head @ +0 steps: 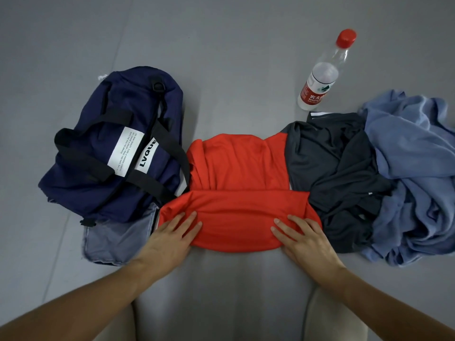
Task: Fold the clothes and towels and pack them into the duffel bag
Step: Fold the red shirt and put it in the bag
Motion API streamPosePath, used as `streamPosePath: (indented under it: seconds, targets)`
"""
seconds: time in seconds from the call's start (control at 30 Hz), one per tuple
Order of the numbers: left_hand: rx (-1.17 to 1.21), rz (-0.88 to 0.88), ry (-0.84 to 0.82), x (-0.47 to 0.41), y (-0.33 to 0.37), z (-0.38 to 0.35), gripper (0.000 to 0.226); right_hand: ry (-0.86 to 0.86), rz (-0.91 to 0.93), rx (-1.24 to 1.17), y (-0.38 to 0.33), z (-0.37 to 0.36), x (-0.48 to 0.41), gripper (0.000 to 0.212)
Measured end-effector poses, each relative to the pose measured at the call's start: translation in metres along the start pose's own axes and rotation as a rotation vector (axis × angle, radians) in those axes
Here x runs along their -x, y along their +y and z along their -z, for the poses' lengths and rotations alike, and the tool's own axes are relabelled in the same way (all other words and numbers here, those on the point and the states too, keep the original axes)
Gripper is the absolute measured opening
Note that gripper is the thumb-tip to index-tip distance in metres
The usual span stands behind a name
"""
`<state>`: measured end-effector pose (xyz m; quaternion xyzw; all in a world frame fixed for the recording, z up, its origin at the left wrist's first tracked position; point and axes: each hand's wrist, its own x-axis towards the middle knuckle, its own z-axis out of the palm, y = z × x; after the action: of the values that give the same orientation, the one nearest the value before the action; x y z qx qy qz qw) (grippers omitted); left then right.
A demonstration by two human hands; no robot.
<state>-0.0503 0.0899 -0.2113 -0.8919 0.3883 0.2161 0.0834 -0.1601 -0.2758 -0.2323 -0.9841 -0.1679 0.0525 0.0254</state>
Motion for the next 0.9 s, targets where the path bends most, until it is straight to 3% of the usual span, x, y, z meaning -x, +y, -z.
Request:
streamPosePath:
  seconds: [0.07,0.17,0.23,0.3,0.37,0.47,0.6,0.67,0.73,0.8,0.9]
  targets:
    - [0.011,-0.02,0.081,0.009,0.005,-0.001,0.048,0.008,-0.008,-0.052,-0.004,0.006,-0.001,0.037]
    - [0.173,-0.038,0.024,0.026,0.018,0.009,0.044,-0.114,-0.068,-0.183,-0.017,0.022,0.004,0.034]
    - [0.362,0.006,-0.103,0.033,0.017,0.023,0.032,-0.279,-0.152,-0.274,-0.024,0.032,0.006,0.036]
    - [0.524,0.02,-0.35,0.035,0.01,0.035,0.025,-0.425,-0.221,-0.407,-0.023,0.043,0.005,0.04]
    - [0.549,0.024,-0.421,0.03,0.001,0.042,0.021,-0.481,-0.309,-0.57,-0.014,0.056,-0.001,0.031]
    - [0.55,0.138,-0.297,0.009,-0.017,0.048,0.029,-0.439,-0.456,-0.741,0.005,0.072,-0.025,0.023]
    - [0.528,0.34,0.19,-0.027,-0.045,0.052,0.026,-0.098,-0.591,-0.665,0.027,0.07,-0.071,0.029]
    - [0.404,0.343,0.424,-0.033,-0.045,0.051,0.019,0.072,-0.54,-0.512,0.03,0.063,-0.084,0.036]
    - [0.194,0.239,0.511,-0.03,-0.031,0.045,0.028,0.181,-0.291,-0.304,0.025,0.049,-0.084,0.04]
    - [0.091,0.041,0.449,-0.023,-0.006,0.033,0.045,0.088,-0.024,-0.141,0.016,0.026,-0.072,0.049]
    - [0.108,-0.055,0.21,-0.012,0.022,0.017,0.056,-0.191,0.031,-0.059,0.003,-0.004,-0.052,0.066]
